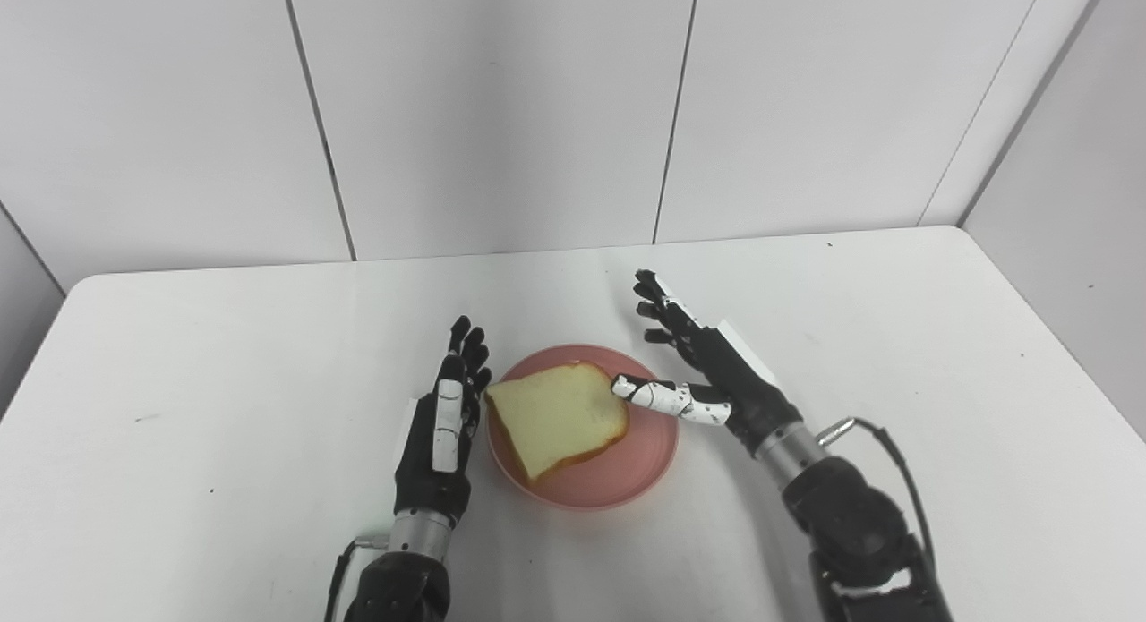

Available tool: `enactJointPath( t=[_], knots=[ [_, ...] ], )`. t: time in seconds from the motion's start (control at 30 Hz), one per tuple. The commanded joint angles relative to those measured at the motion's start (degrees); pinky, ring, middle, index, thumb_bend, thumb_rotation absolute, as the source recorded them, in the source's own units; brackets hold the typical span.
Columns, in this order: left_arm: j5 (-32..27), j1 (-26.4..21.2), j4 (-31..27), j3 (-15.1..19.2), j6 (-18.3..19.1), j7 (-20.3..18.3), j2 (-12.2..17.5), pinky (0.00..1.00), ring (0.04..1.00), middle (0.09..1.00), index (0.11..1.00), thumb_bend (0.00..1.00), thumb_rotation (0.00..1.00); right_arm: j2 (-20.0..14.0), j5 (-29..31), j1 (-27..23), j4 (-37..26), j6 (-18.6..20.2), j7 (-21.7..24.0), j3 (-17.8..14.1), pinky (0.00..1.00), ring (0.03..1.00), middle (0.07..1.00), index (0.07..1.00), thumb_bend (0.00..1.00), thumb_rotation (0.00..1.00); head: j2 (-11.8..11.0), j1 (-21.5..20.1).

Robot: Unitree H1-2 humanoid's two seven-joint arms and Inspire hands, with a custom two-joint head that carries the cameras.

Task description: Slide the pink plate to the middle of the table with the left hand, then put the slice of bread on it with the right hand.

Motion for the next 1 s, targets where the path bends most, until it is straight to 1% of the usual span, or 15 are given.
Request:
enactJointPath(
  t=[0.0, 0.07, 0.1, 0.13, 0.3, 0.4, 0.5, 0.57, 0.67, 0.7, 0.73, 0.8, 0.83, 0.93, 0.97],
  knots=[
    [0.5, 1.6, 0.9, 0.4, -2.0, 0.5, 0.8, 1.00, 1.000, 1.000, 1.000, 0.72, 1.00, 2.1, 6.7, -0.4, 0.2, -4.6, -2.1, -1.4, 0.96, 0.976, 0.995, 1.000, 0.69, 0.65, 0.1, 0.1],
    [-0.3, 1.5, 1.7, 0.8, -3.2, 0.4, 0.9, 1.00, 1.000, 1.000, 1.000, 0.71, 1.00, 2.8, 7.8, 0.0, 1.6, -7.2, -3.1, -1.3, 0.98, 0.986, 0.999, 1.000, 0.67, 0.68, -0.1, 0.0],
    [-0.7, 1.5, 2.0, 1.0, -3.3, 0.2, 1.1, 1.00, 1.000, 1.000, 1.000, 0.72, 1.00, 2.9, 8.0, 0.1, 2.3, -8.2, -3.7, -1.1, 0.99, 0.988, 1.000, 1.000, 0.67, 0.71, -0.9, -0.6],
    [-1.2, 1.5, 1.9, 1.1, -2.9, -0.2, 1.3, 1.00, 1.000, 1.000, 1.000, 0.72, 1.00, 3.1, 8.4, 0.2, 3.0, -9.2, -4.2, -1.0, 0.99, 0.988, 1.000, 1.000, 0.67, 0.71, -1.2, -1.1],
    [-3.2, 1.6, 1.6, 1.7, -3.1, -1.1, 2.1, 1.00, 1.000, 1.000, 1.000, 0.72, 0.97, 3.7, 9.6, 0.5, 5.5, -11.9, -6.3, -0.3, 1.00, 1.000, 1.000, 1.000, 0.70, 0.79, -1.8, -3.0],
    [-3.2, 2.2, 0.7, 1.3, -3.0, -1.5, 2.7, 1.00, 1.000, 1.000, 1.000, 0.72, 0.98, 3.5, 8.9, 0.7, 6.6, -13.6, -7.8, 0.3, 1.00, 1.000, 1.000, 1.000, 0.68, 0.80, -1.9, -3.3],
    [-3.8, 2.7, 0.0, 1.1, -2.8, -2.2, 3.0, 1.00, 1.000, 1.000, 1.000, 0.70, 0.99, 3.6, 9.3, 0.8, 7.1, -14.3, -9.2, 0.2, 1.00, 1.000, 1.000, 1.000, 0.67, 0.79, -1.8, -3.3],
    [-4.1, 3.0, -0.5, 1.1, -2.7, -2.5, 3.2, 1.00, 1.000, 1.000, 1.000, 0.69, 0.99, 3.9, 9.3, 0.8, 7.3, -15.1, -10.3, 0.1, 1.00, 1.000, 1.000, 1.000, 0.66, 0.79, -1.6, -3.3],
    [-3.7, 3.3, -1.4, 1.3, -1.8, -1.8, 3.3, 1.00, 1.000, 1.000, 1.000, 0.68, 0.98, 4.4, 8.4, 1.0, 7.8, -16.6, -12.7, -0.1, 1.00, 1.000, 1.000, 1.000, 0.64, 0.81, -1.5, -3.4],
    [-3.6, 3.5, -1.8, 1.3, -1.5, -1.6, 3.3, 1.00, 1.000, 1.000, 1.000, 0.69, 0.98, 4.5, 8.2, 1.1, 7.8, -17.0, -13.3, -0.1, 1.00, 1.000, 1.000, 1.000, 0.64, 0.82, -0.9, -3.3],
    [-3.3, 3.6, -2.0, 1.3, -1.3, -1.4, 3.4, 1.00, 1.000, 1.000, 1.000, 0.69, 0.98, 4.5, 8.1, 1.1, 7.7, -17.2, -13.7, -0.1, 1.00, 1.000, 1.000, 1.000, 0.64, 0.82, -0.9, -3.3],
    [-2.8, 3.7, -2.6, 1.2, -0.6, -1.1, 3.6, 1.00, 1.000, 1.000, 1.000, 0.69, 0.99, 4.5, 8.1, 1.2, 7.6, -17.2, -14.5, 0.1, 1.00, 1.000, 1.000, 1.000, 0.64, 0.83, -0.6, -3.0],
    [-2.7, 3.8, -2.9, 1.1, -0.2, -1.1, 3.6, 1.00, 1.000, 1.000, 1.000, 0.69, 0.99, 4.4, 7.9, 1.3, 7.4, -17.1, -14.8, 0.2, 1.00, 1.000, 1.000, 1.000, 0.65, 0.84, 0.1, -2.5],
    [-2.5, 3.8, -3.6, 0.9, 0.8, -1.2, 3.6, 1.00, 1.000, 1.000, 1.000, 0.70, 0.98, 4.1, 7.5, 1.6, 7.0, -16.3, -15.1, 0.8, 1.00, 1.000, 1.000, 1.000, 0.65, 0.86, 0.8, -1.9],
    [-2.2, 3.8, -3.8, 0.8, 1.1, -1.0, 3.5, 1.00, 1.000, 1.000, 1.000, 0.70, 0.98, 4.1, 7.8, 1.7, 6.8, -15.8, -15.0, 0.9, 1.00, 1.000, 1.000, 1.000, 0.65, 0.86, 1.5, -1.5]
  ],
)
